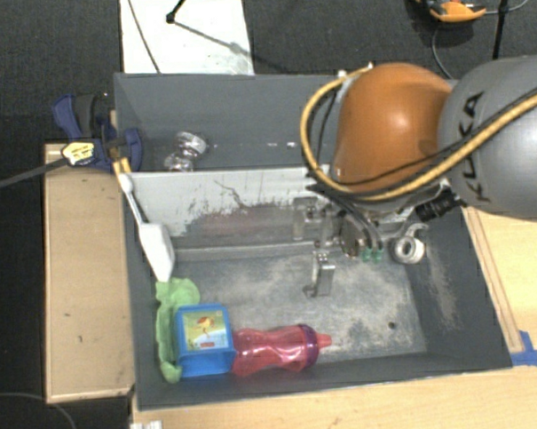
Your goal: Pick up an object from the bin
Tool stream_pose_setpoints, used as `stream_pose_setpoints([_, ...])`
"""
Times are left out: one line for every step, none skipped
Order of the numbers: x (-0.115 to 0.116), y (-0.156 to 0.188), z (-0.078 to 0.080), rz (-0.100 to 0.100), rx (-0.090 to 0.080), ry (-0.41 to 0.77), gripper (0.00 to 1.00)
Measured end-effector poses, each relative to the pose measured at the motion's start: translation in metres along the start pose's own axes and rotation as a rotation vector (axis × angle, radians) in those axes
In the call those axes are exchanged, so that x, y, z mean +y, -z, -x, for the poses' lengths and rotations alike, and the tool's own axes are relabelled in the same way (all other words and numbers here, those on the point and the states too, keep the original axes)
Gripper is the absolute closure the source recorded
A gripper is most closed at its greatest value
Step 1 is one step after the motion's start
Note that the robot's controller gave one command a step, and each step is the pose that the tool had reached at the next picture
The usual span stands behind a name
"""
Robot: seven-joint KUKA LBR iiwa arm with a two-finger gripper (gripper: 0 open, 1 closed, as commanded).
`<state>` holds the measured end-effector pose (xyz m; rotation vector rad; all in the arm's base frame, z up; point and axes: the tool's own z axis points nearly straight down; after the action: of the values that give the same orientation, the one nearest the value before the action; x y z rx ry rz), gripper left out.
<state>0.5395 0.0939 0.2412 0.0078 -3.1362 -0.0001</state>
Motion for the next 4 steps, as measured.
stream_pose_setpoints([-0.001,0.005,0.001,0.001,-0.009,-0.003,0.0])
stream_pose_setpoints([0.008,-0.06,-0.021,0.0,-0.01,0.138,0.0])
stream_pose_setpoints([0.04,-0.082,-0.065,0.001,-0.003,0.277,0.0])
stream_pose_setpoints([0.046,-0.105,-0.06,-0.002,-0.005,0.673,0.0])
